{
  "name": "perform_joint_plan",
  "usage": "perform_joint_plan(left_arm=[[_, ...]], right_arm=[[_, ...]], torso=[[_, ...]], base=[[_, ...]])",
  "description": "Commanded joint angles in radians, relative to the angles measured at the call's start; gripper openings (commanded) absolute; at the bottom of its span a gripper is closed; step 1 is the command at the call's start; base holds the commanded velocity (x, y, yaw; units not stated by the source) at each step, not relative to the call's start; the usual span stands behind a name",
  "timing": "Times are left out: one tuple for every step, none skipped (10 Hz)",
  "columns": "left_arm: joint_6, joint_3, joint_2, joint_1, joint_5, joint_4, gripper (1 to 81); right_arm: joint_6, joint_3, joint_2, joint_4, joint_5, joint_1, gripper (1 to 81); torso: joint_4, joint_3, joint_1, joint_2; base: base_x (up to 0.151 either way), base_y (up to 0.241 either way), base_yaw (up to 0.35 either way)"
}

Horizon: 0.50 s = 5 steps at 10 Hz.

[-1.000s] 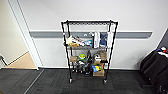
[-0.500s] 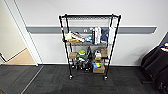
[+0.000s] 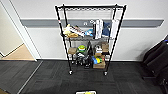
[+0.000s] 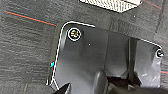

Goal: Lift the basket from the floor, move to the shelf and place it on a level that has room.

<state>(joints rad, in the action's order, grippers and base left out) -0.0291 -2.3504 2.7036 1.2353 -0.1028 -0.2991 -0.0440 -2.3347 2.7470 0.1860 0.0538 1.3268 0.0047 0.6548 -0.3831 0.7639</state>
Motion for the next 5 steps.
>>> perform_joint_plan(left_arm=[[-0.002, -0.004, -0.034, -0.142, -0.11, -0.054, 81.1], [-0.002, -0.006, -0.031, -0.173, -0.133, -0.06, 81.1], [-0.002, -0.01, -0.027, -0.203, -0.146, -0.06, 81.1], [-0.002, -0.036, -0.014, -0.233, -0.175, -0.06, 81.1], [-0.002, -0.066, 0.003, -0.26, -0.198, -0.058, 81.1]], right_arm=[[0.0, 0.011, -0.027, 0.026, -0.126, -0.128, 81.1], [0.0, 0.006, -0.027, 0.036, -0.156, -0.161, 81.1], [0.0, 0.003, -0.027, 0.038, -0.17, -0.189, 81.1], [0.0, -0.006, -0.027, 0.044, -0.196, -0.22, 81.1], [0.0, -0.014, -0.025, 0.044, -0.206, -0.247, 81.1]], torso=[[0.0, -0.002, -0.06, 0.093], [0.0, 0.002, -0.084, 0.132], [0.0, 0.002, -0.103, 0.162], [0.0, 0.003, -0.124, 0.195], [0.0, 0.003, -0.148, 0.232]], base=[[0.0, 0.0, 0.0], [0.0, 0.0, 0.0], [0.0, 0.0, 0.0], [0.0, 0.0, 0.0], [0.0, 0.0, 0.0]])
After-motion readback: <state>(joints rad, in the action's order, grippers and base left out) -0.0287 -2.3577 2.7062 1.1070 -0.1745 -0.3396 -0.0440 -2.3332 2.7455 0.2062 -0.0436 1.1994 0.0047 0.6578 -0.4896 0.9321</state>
